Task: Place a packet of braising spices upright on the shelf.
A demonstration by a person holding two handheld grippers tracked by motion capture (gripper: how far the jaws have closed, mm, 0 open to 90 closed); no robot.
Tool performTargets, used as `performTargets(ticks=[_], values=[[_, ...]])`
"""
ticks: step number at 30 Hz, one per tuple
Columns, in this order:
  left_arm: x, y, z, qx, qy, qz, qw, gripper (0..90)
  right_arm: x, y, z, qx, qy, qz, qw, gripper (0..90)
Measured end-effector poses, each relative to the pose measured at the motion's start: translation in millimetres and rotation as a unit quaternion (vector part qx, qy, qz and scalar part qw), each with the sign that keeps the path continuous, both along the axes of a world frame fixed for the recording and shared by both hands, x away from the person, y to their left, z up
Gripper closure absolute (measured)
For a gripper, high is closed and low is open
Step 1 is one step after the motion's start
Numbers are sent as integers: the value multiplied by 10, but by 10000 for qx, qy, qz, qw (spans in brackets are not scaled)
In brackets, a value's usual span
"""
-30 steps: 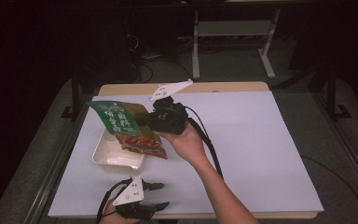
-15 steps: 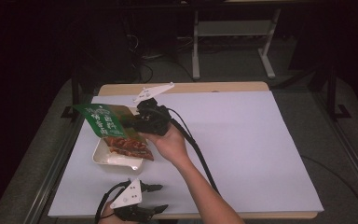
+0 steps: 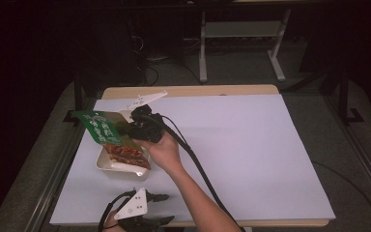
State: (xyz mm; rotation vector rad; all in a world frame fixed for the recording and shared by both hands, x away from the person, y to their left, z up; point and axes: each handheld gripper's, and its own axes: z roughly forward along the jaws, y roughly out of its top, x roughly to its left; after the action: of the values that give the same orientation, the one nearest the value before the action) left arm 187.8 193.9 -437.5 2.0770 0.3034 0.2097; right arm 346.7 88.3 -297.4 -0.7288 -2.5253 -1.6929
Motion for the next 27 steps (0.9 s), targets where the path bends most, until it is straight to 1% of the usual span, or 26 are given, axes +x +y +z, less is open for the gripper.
performTargets(ticks=[3, 6, 8, 10, 12, 14, 17, 18, 20, 21, 22, 24, 27], values=[[-7, -8, -15, 21, -45, -6, 10000, 384, 16, 19, -50, 11, 43, -93, 9999, 896], [-9, -19, -26, 54, -51, -35, 10000, 380, 27, 15, -73, 65, 3, -201, 9998, 896], [-9, -27, -31, 76, -66, -46, 9999, 380, 37, 19, -83, 79, 8, -212, 9997, 895], [-1, -19, -26, 137, -124, -75, 9998, 380, 40, 32, -93, -17, -70, -245, 9997, 892], [-2, -18, -26, 123, -107, -56, 9999, 379, 47, 53, -111, -191, -123, -260, 9994, 883], [1, -15, -24, 117, -110, -50, 9999, 380, 57, 76, -137, -313, -151, -227, 9991, 874], [6, -1, -19, 58, -65, 0, 10000, 380, 61, 82, -141, -376, -189, -239, 9988, 845], [7, 4, -18, 46, -49, 19, 10000, 379, 68, 82, -142, -426, -158, -201, 9988, 831], [16, 12, -17, 57, -49, 23, 10000, 379, 83, 85, -154, -575, -192, -139, 9981, 782], [16, 11, -17, 58, -46, 21, 10000, 378, 88, 94, -162, -683, -158, -71, 9975, 746], [14, 7, -17, 57, -41, 19, 10000, 378, 94, 105, -175, -816, -151, -25, 9965, 743], [10, -6, -21, 18, -35, 4, 10000, 379, 101, 135, -213, -1126, -251, 41, 9933, 730], [4, -14, -19, 49, -56, -23, 10000, 379, 118, 204, -276, -1486, -213, 181, 9885, 739]])
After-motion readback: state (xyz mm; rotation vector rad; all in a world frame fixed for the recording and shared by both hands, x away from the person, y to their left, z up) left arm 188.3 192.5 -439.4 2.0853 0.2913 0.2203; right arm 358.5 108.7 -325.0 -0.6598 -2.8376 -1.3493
